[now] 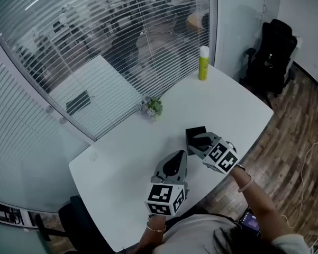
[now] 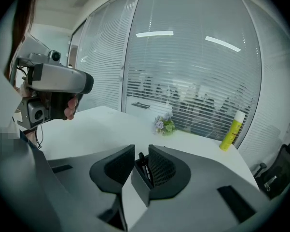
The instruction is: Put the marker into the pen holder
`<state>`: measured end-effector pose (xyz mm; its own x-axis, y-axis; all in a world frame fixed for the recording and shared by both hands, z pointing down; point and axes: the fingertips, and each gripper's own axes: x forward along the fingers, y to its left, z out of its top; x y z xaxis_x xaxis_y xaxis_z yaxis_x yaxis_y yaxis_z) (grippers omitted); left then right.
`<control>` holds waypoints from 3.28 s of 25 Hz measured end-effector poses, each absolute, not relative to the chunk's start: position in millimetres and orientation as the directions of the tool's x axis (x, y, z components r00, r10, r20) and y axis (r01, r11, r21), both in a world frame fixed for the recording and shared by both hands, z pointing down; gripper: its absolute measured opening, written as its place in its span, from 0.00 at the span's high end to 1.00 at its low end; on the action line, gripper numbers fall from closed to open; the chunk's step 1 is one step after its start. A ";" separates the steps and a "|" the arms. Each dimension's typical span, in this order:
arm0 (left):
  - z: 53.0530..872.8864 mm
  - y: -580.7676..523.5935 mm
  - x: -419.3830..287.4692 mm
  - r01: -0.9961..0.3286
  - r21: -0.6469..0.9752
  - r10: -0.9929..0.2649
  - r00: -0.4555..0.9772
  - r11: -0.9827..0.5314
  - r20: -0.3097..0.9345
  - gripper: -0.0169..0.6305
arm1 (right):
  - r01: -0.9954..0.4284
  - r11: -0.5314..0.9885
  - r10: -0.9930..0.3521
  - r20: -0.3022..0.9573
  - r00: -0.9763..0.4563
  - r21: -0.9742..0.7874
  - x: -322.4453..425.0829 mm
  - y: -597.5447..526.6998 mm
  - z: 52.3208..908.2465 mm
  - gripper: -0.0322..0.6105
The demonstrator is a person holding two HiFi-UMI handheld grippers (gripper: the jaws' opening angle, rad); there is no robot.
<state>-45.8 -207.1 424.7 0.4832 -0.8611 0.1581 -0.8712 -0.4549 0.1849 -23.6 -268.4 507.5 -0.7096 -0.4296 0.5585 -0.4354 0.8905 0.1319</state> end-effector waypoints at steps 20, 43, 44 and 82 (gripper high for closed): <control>406.6 -192.1 -44.5 -0.891 0.121 -0.880 0.452 -0.438 0.143 0.95 | -0.621 0.783 -0.600 0.326 -0.730 0.050 14.2 -242.1 449.8 0.84; 394.7 -168.1 -27.9 -0.893 0.129 -0.886 0.445 -0.430 0.128 0.95 | -0.706 0.708 -0.700 0.109 -0.706 -0.024 60.2 -195.1 392.4 0.90; 394.4 -166.9 -26.2 -0.894 0.128 -0.887 0.444 -0.429 0.128 0.95 | -0.708 0.706 -0.703 0.105 -0.704 -0.024 62.7 -193.2 391.5 0.90; 382.5 -145.2 -2.5 -0.897 0.084 -0.891 0.441 -0.434 0.106 0.95 | -0.746 0.666 -0.742 0.097 -0.663 -0.004 97.8 -161.6 385.1 0.91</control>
<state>-2.5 -145.2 382.5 0.4410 -0.8912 0.1059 -0.8970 -0.4339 0.0838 97.8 -161.6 385.1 -0.6629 -0.7423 0.0972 -0.7461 0.6658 -0.0036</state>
